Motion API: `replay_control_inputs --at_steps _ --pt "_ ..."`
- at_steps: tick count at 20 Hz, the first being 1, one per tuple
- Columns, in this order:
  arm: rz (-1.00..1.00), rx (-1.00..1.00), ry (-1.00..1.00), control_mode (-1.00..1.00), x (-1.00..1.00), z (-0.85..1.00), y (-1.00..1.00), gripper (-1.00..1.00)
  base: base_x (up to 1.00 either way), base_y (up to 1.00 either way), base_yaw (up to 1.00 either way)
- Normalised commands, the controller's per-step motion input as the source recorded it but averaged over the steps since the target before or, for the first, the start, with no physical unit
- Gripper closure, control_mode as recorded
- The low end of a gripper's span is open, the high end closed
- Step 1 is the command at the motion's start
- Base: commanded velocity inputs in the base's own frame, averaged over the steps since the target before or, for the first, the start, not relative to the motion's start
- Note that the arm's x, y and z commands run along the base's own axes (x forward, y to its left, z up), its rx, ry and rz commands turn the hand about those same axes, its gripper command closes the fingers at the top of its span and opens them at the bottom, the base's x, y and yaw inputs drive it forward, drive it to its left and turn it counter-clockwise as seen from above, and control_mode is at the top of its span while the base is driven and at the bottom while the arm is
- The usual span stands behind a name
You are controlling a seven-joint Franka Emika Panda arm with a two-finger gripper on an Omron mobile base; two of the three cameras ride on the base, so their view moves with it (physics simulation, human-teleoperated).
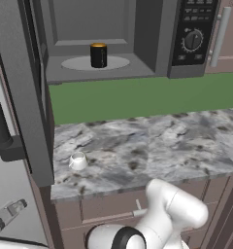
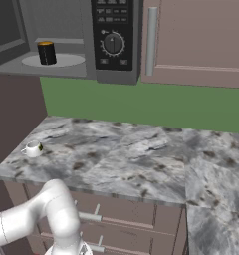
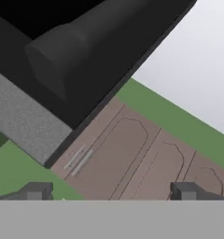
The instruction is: Pick the mug from the counter and place it inside the microwave. Then close the microwave.
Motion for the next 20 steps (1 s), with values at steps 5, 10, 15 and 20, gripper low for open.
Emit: replay_control_inputs --at_steps 5,10,15,20 --pt "-0.14 0.00 0.03 -1.00 0.06 -0.19 0.20 -1.00 0.00 0.00 0.00" --pt "-0.10 -0.03 0.09 -1.00 0.15 -0.06 0.19 -1.00 0.00 0.00 0.00" --pt "-0.07 -0.05 0.16 -1.00 0.28 0.00 0.19 -1.00 0.00 0.00 0.00" --pt "-0.07 -0.04 0.17 -1.00 0.24 -0.03 0.19 -1.00 0.00 0.00 0.00"
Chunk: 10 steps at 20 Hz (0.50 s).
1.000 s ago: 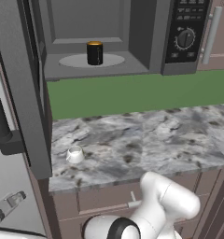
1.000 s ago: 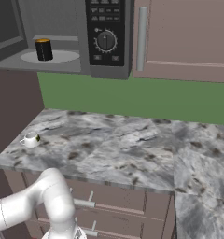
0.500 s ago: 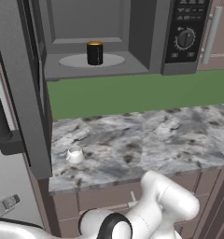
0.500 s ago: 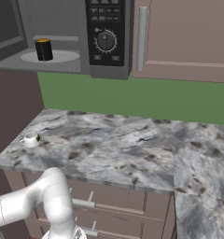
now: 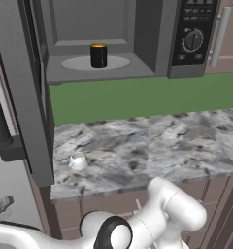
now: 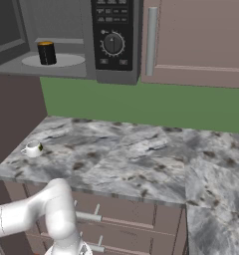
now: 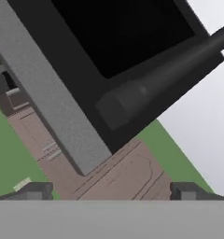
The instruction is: Pick the mug from the counter and place it inside the microwave. Then close the microwave.
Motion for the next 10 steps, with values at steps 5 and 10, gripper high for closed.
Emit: replay_control_inputs --at_steps 5,10 --pt "-0.04 -0.01 0.15 -1.00 0.14 0.00 0.05 -1.00 0.00 0.00 0.00" --pt "0.00 0.00 0.14 -1.00 0.12 0.00 -0.08 -1.00 0.00 0.00 0.00"
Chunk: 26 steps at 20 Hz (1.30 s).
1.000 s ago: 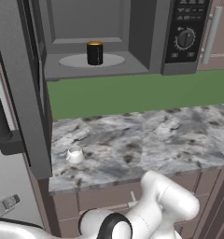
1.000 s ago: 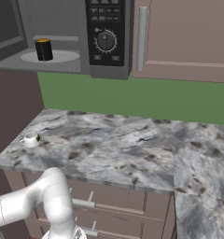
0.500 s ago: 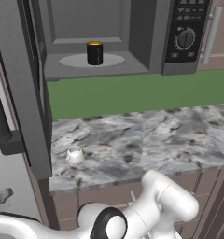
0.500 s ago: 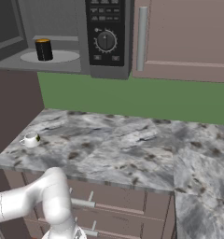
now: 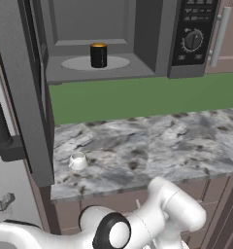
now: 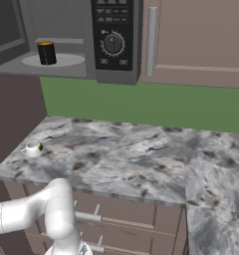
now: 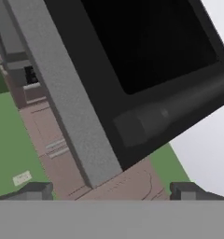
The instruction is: Pick the mug from the counter and place it inside the microwave. Then close the microwave.
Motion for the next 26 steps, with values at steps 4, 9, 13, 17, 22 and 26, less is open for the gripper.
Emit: replay_control_inputs --at_steps 4,9,13,17,22,26 --pt "0.00 0.00 0.22 -1.00 0.31 0.00 -0.10 -1.00 0.00 0.00 0.00" --pt "0.00 0.00 0.12 -1.00 0.11 0.01 -0.02 -1.00 0.00 0.00 0.00" --pt "-0.01 0.00 0.03 -1.00 0.00 0.28 -0.20 -1.00 0.00 0.00 0.00" --pt "-0.02 0.00 0.10 -1.00 -0.03 0.47 -0.34 -1.00 0.00 0.00 0.00" --pt "0.00 0.00 0.12 -1.00 0.00 0.56 -0.38 -1.00 0.00 0.00 0.00" --pt "0.00 0.00 0.18 -1.00 0.00 0.39 -0.53 -1.00 0.00 0.00 0.00"
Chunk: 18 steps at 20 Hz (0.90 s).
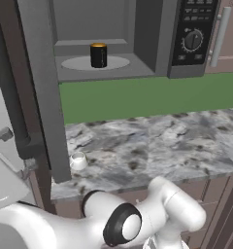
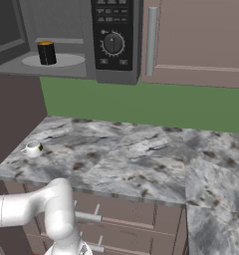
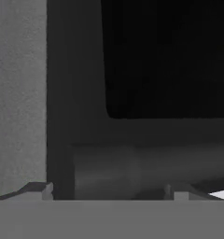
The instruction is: Pick the mug from the counter and place it inside the microwave. Then close the microwave.
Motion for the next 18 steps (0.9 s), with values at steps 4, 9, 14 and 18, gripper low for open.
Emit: replay_control_inputs --at_steps 4,9,14,18 --pt "0.00 0.03 0.12 -1.00 0.00 0.37 -0.57 -1.00 0.00 0.00 0.00" --pt "0.00 0.04 0.12 -1.00 0.00 0.38 -0.70 -1.00 0.00 0.00 0.00" --pt "0.00 0.03 0.16 -1.00 0.08 0.21 -0.79 -1.00 0.00 0.00 0.00" --pt "0.00 0.01 0.21 -1.00 0.20 0.27 -0.69 -1.00 0.00 0.00 0.00"
